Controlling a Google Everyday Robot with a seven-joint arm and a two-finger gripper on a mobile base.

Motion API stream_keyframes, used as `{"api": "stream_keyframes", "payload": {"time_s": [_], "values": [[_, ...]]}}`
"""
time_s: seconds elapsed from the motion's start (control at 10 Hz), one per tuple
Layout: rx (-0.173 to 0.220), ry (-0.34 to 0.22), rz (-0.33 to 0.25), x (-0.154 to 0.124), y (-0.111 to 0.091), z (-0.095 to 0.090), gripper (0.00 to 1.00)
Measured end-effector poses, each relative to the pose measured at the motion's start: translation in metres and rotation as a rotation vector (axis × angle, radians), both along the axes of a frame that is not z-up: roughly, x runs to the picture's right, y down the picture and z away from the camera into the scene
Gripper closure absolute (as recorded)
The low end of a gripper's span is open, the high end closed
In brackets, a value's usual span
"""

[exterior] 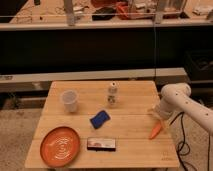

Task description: Drag the pepper across the table

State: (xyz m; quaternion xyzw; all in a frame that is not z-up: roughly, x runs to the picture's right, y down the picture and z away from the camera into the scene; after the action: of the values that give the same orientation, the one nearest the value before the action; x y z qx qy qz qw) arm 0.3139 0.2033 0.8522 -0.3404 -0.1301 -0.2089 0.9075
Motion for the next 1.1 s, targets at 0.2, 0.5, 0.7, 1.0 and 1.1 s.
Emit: {"api": "stream_keyframes", "payload": {"time_s": [0.2, 0.5, 0.7, 1.0, 1.1], "values": [[0.002, -0.004, -0.006, 0.0000, -0.0006, 0.0005, 0.20], [0.004, -0.011, -0.012, -0.0005, -0.0010, 0.0019, 0.20], [0.006, -0.016, -0.016, -0.0004, -0.0021, 0.0024, 0.20], [0.009, -0.024, -0.024, -0.0004, -0.0036, 0.0036, 0.20], [0.010, -0.027, -0.027, -0.0004, -0.0038, 0.0039, 0.20]]}}
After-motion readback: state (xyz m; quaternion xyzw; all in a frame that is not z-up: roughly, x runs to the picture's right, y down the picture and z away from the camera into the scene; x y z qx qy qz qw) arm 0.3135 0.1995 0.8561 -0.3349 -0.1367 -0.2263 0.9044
